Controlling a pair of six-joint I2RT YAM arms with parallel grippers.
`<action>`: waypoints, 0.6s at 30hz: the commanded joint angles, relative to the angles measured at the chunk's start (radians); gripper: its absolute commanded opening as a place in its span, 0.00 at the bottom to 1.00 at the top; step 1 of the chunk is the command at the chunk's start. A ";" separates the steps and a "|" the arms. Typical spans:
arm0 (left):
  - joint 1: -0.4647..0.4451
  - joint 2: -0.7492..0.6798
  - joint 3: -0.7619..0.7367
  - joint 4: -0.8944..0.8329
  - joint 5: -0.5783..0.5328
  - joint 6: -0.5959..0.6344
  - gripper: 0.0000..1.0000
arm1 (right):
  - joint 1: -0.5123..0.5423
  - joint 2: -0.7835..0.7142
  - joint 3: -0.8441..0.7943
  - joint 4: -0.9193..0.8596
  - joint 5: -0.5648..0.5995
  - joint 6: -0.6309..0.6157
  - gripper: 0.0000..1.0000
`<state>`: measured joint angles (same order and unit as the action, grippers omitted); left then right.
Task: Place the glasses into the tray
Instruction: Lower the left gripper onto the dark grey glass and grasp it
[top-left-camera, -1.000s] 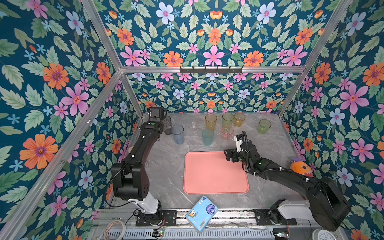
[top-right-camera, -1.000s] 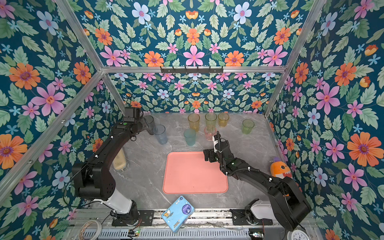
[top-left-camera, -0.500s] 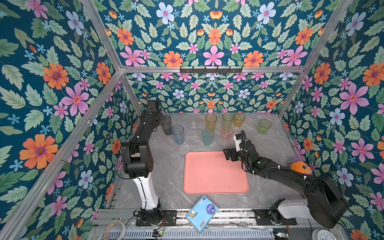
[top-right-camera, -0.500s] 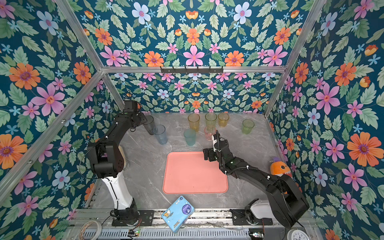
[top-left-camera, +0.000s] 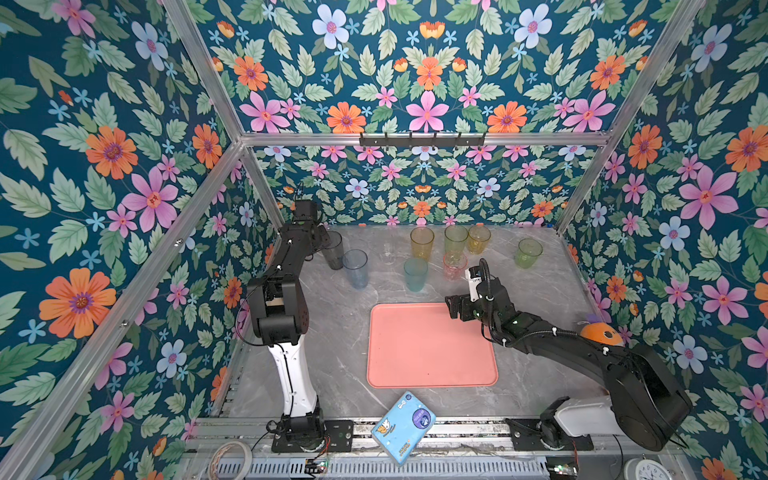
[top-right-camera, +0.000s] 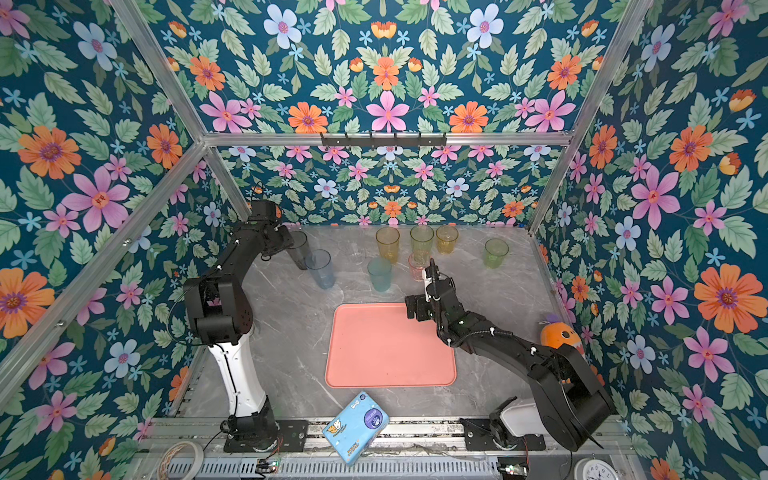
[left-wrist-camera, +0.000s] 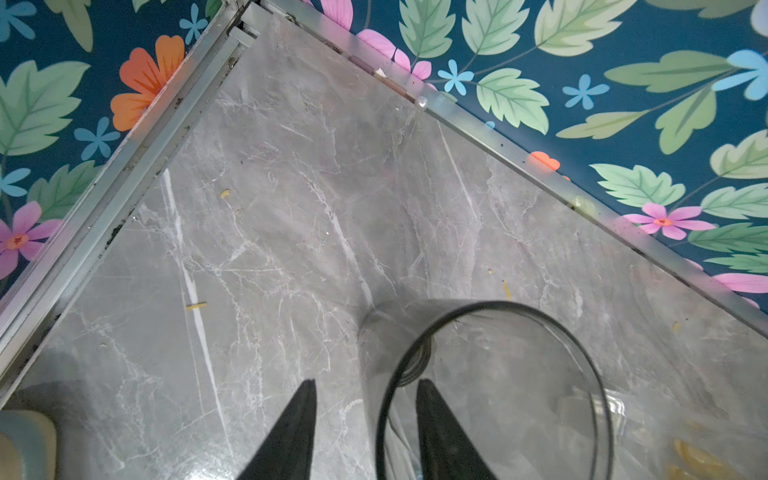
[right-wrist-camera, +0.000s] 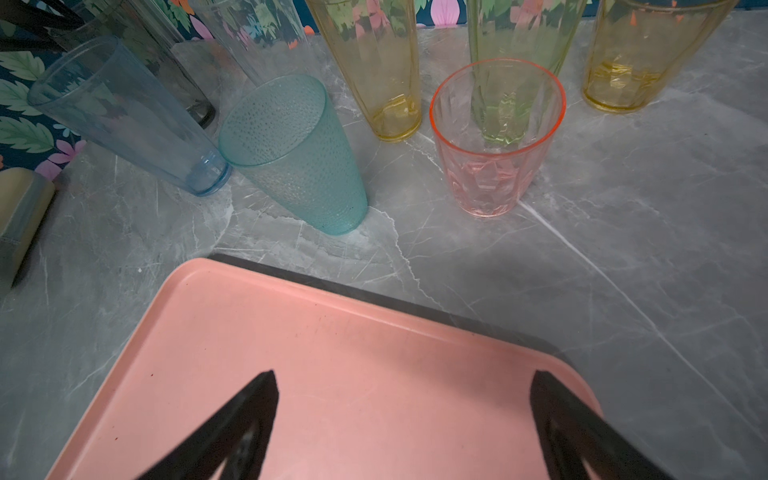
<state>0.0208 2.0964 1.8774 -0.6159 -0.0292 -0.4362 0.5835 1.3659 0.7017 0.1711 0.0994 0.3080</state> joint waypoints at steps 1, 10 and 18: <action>0.005 0.014 0.017 -0.037 0.003 0.019 0.36 | 0.001 -0.006 0.004 -0.004 0.005 -0.011 0.96; 0.008 0.048 0.057 -0.063 0.005 0.033 0.22 | 0.000 -0.014 0.003 -0.013 0.008 -0.011 0.96; 0.011 0.063 0.079 -0.077 0.012 0.047 0.12 | 0.001 -0.011 0.008 -0.020 0.009 -0.012 0.96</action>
<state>0.0288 2.1559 1.9488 -0.6662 -0.0196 -0.4088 0.5835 1.3548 0.7021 0.1524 0.1001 0.3073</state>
